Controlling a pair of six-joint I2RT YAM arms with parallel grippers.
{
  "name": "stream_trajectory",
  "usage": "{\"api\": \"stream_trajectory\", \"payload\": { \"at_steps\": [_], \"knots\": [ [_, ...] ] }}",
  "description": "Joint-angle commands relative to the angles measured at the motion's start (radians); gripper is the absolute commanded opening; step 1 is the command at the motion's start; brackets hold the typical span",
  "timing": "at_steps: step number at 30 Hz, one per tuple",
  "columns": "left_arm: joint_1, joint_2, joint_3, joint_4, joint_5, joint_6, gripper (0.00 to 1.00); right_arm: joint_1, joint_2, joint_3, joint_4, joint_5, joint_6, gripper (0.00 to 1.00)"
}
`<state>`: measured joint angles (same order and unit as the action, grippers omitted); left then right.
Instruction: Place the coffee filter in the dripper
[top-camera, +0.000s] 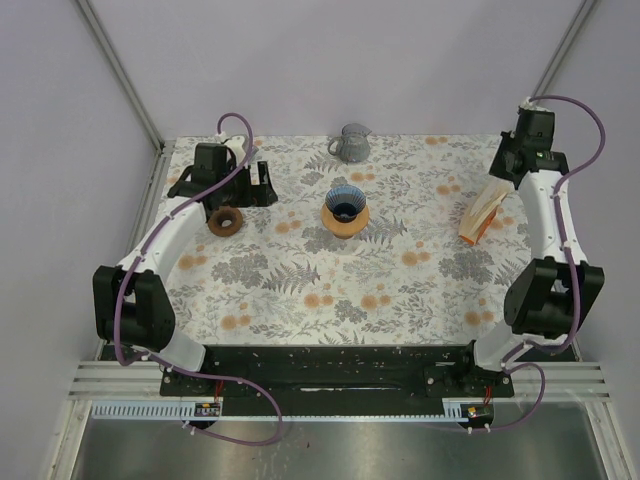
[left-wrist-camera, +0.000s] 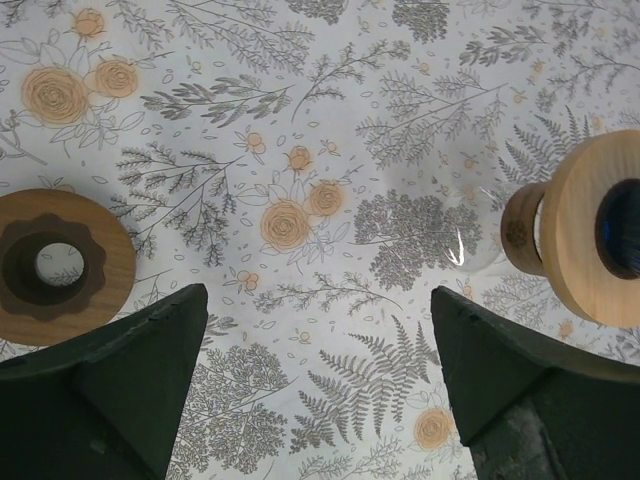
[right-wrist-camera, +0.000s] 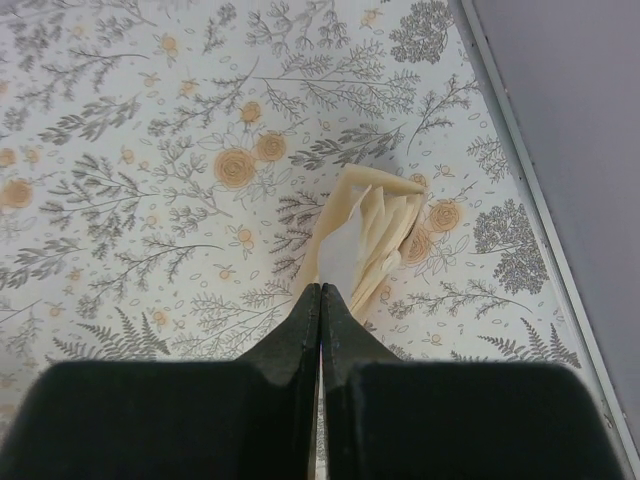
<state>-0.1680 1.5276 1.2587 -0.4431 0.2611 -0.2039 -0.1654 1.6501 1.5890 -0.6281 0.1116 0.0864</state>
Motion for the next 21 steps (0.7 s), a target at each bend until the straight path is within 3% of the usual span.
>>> {"api": "stream_trajectory", "payload": {
  "at_steps": [1,11,16,21],
  "knots": [
    [0.007,-0.032,0.079,-0.005,0.101,0.055,0.96,0.041,-0.108,0.022,-0.019,-0.016,0.027,0.0],
    [-0.04,-0.095,0.255,-0.176,0.313,0.297,0.93,0.283,-0.188,0.166,-0.131,-0.032,0.094,0.0],
    [-0.209,-0.187,0.304,-0.198,0.215,0.443,0.96,0.366,-0.24,0.197,-0.122,-0.108,0.188,0.0],
    [-0.35,-0.188,0.404,-0.206,0.103,0.399,0.96,0.438,-0.306,0.125,0.019,-0.277,0.364,0.0]
  ]
}}
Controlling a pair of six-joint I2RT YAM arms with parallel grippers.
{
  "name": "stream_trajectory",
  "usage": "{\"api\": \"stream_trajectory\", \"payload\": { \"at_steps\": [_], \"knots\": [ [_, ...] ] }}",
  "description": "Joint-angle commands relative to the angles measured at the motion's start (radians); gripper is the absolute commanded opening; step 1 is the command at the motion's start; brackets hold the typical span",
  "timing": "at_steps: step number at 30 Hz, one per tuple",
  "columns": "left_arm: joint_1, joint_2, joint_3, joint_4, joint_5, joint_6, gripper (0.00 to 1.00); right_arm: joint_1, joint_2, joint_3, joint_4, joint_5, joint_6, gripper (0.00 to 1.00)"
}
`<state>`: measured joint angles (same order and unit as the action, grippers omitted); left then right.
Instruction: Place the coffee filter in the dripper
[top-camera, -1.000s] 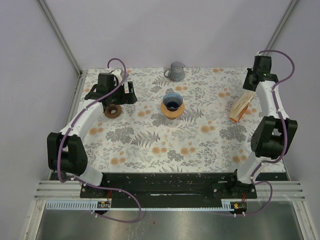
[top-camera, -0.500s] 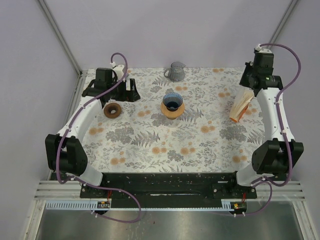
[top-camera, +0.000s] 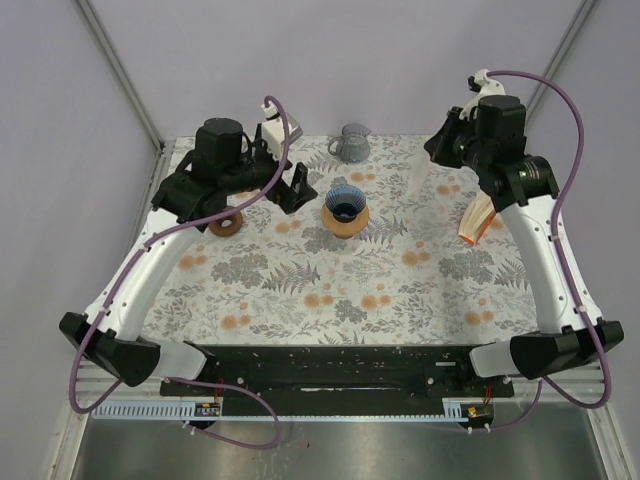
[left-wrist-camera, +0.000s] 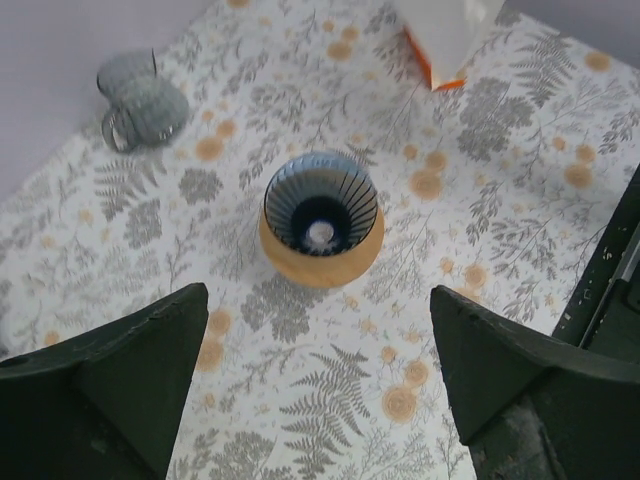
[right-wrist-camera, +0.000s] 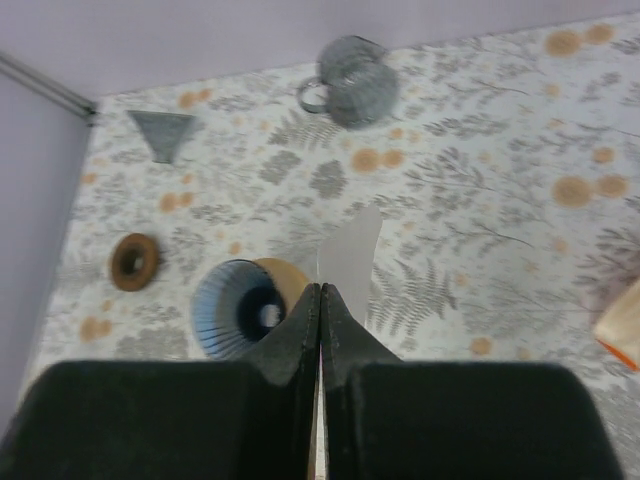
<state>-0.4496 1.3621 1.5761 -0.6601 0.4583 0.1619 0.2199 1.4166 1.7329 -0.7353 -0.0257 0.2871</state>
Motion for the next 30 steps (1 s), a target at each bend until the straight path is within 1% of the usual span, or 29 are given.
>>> {"api": "stream_trajectory", "payload": {
  "at_steps": [1,3,7,11,14,18,19,24,27,30],
  "knots": [
    [-0.108,-0.021,0.11,0.005,-0.122,0.036,0.96,0.074,-0.083,-0.036,0.154,-0.154,0.197,0.0],
    [-0.176,-0.012,0.153,-0.012,-0.17,0.034,0.96,0.101,-0.102,-0.065,0.21,-0.16,0.248,0.0],
    [-0.302,0.018,0.217,-0.015,-0.321,0.071,0.96,0.157,-0.139,-0.127,0.322,-0.16,0.346,0.0],
    [-0.428,0.064,0.243,0.016,-0.551,0.161,0.96,0.194,-0.171,-0.203,0.411,-0.138,0.418,0.0],
    [-0.478,0.097,0.252,0.06,-0.679,0.205,0.95,0.213,-0.188,-0.242,0.453,-0.126,0.463,0.0],
    [-0.524,0.137,0.256,0.125,-0.826,0.249,0.9,0.23,-0.191,-0.259,0.475,-0.117,0.475,0.0],
    [-0.531,0.143,0.254,0.143,-0.848,0.263,0.88,0.236,-0.192,-0.26,0.475,-0.118,0.478,0.0],
    [-0.534,0.164,0.231,0.177,-0.871,0.274,0.83,0.242,-0.194,-0.274,0.499,-0.123,0.485,0.0],
    [-0.534,0.17,0.202,0.221,-0.921,0.303,0.71,0.242,-0.192,-0.273,0.501,-0.131,0.478,0.0],
    [-0.534,0.169,0.191,0.217,-0.908,0.297,0.65,0.242,-0.189,-0.277,0.502,-0.134,0.472,0.0]
  ]
}}
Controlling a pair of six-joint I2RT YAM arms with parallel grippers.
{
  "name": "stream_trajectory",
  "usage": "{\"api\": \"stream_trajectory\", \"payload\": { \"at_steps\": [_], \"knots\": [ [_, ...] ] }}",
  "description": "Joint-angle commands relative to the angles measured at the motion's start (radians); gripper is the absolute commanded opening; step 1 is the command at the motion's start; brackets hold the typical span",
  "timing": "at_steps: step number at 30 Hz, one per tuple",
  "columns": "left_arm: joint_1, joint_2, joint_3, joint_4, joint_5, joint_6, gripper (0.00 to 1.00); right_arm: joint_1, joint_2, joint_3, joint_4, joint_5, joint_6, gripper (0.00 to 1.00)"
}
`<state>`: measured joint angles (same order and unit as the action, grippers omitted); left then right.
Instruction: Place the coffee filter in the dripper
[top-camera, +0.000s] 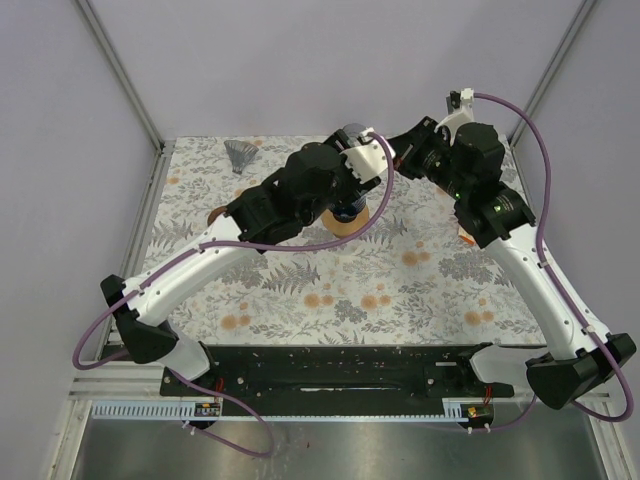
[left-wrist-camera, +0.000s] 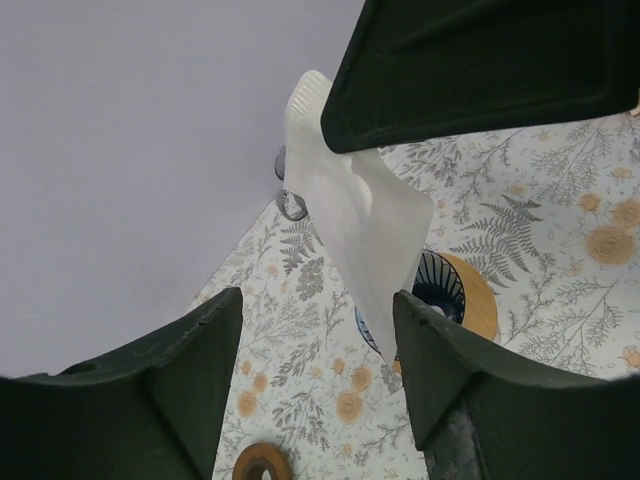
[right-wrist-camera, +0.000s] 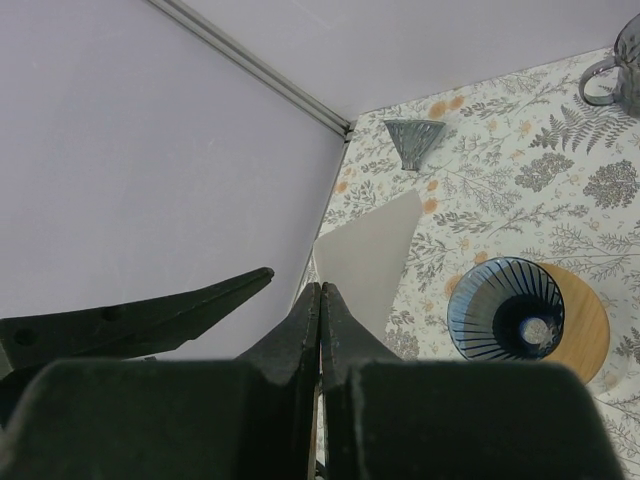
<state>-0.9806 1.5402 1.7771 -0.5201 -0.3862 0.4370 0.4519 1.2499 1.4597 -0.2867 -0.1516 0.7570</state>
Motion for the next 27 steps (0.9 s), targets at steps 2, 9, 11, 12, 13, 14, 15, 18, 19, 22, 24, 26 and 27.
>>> {"api": "stream_trajectory", "payload": {
  "at_steps": [2,9,11,12,13,14,15,18,19,22,24,26,27],
  "knots": [
    [-0.003,-0.009,-0.016,0.068,-0.045,0.019,0.6,0.01,-0.021,-0.005,0.057,-0.008,-0.001,0.0],
    [-0.003,0.006,-0.051,0.103,-0.068,0.037,0.53,0.01,-0.02,-0.018,0.089,-0.037,0.019,0.0],
    [-0.003,0.008,-0.051,0.104,-0.063,0.034,0.51,0.01,-0.023,-0.019,0.083,-0.031,0.01,0.0],
    [-0.003,0.006,-0.047,0.1,-0.06,0.031,0.51,0.01,-0.024,-0.019,0.077,-0.026,0.005,0.0],
    [-0.003,0.006,-0.041,0.089,-0.056,0.026,0.51,0.01,-0.026,-0.019,0.072,-0.02,-0.002,0.0],
    [-0.003,0.006,-0.032,0.077,-0.046,0.022,0.51,0.01,-0.027,-0.019,0.067,-0.014,-0.007,0.0],
    [-0.003,0.003,-0.025,0.071,-0.042,0.019,0.51,0.01,-0.029,-0.021,0.067,-0.009,-0.011,0.0],
    [-0.001,0.001,-0.002,0.051,-0.031,0.005,0.51,0.01,-0.024,-0.022,0.067,-0.014,-0.012,0.0],
    [-0.001,0.001,0.007,0.04,-0.019,-0.004,0.51,0.01,-0.023,-0.022,0.07,-0.019,-0.01,0.0],
    [0.005,-0.003,0.042,-0.007,0.047,-0.04,0.53,0.01,-0.017,-0.024,0.07,-0.014,-0.018,0.0],
    [0.007,-0.009,0.059,-0.043,0.088,-0.056,0.59,0.01,-0.018,-0.024,0.064,-0.011,-0.022,0.0],
    [0.007,-0.014,0.073,-0.06,0.105,-0.067,0.63,0.01,-0.015,-0.024,0.064,-0.009,-0.024,0.0],
    [0.007,-0.011,0.07,-0.06,0.102,-0.066,0.63,0.01,-0.015,-0.024,0.067,-0.009,-0.022,0.0]
  ]
}}
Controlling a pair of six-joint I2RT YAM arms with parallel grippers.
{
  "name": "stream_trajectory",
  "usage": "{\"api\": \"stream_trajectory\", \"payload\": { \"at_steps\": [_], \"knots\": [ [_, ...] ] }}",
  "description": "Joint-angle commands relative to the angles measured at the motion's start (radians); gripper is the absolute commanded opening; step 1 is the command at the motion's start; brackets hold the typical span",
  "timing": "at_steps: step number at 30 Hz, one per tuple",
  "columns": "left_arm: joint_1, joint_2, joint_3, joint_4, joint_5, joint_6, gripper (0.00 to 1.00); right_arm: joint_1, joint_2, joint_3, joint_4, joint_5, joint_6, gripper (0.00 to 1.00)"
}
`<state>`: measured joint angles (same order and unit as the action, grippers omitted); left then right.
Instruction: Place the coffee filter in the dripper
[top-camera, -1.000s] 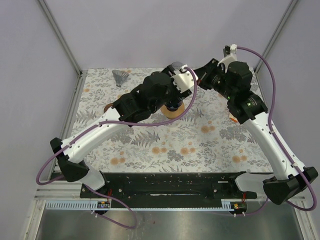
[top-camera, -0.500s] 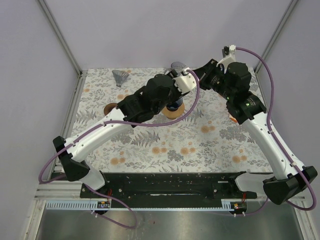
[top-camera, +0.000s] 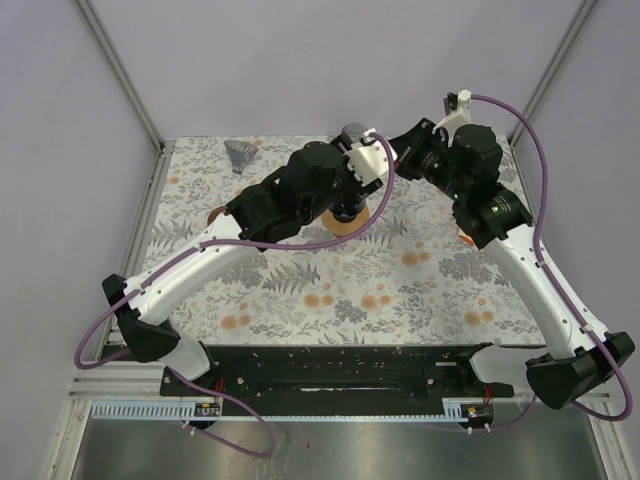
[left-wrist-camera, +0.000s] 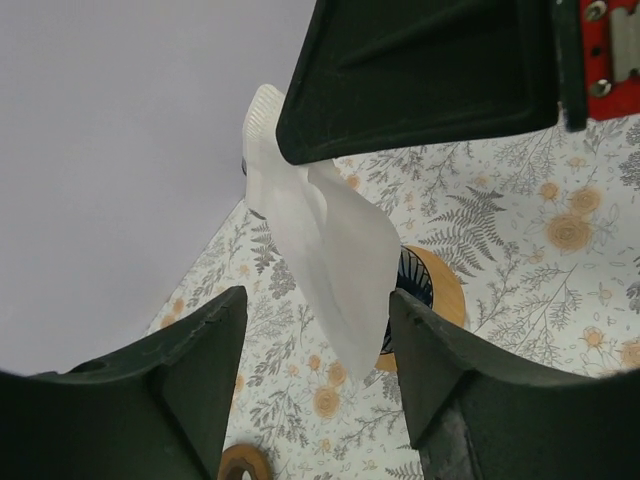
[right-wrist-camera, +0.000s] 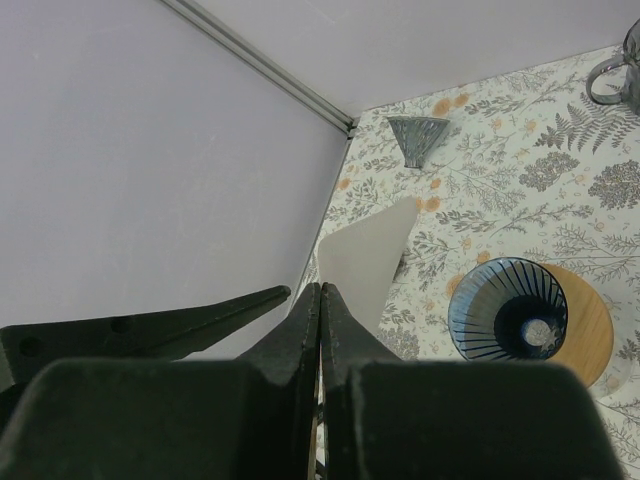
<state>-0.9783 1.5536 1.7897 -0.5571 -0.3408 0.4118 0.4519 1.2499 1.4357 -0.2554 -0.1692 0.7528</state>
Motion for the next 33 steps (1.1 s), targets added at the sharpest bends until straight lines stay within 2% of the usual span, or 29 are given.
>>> {"api": "stream_trajectory", "payload": {
  "at_steps": [1,8,16,22,33],
  "knots": [
    [0.004,-0.024,0.054,-0.021,0.049,-0.039,0.63,0.01,-0.015,-0.001,0.038,0.005,-0.015,0.0],
    [0.004,-0.015,0.04,0.025,0.002,-0.01,0.56,0.01,-0.017,-0.001,0.041,-0.001,-0.013,0.0],
    [0.004,-0.023,0.105,-0.02,0.028,-0.018,0.6,0.01,-0.01,0.0,0.03,0.005,-0.023,0.0],
    [0.004,-0.021,0.097,-0.026,0.039,-0.024,0.61,0.01,-0.006,0.0,0.031,0.005,-0.024,0.0],
    [0.004,0.013,0.028,0.086,-0.069,0.038,0.62,0.008,-0.018,0.002,0.027,0.0,-0.017,0.0]
  ]
}}
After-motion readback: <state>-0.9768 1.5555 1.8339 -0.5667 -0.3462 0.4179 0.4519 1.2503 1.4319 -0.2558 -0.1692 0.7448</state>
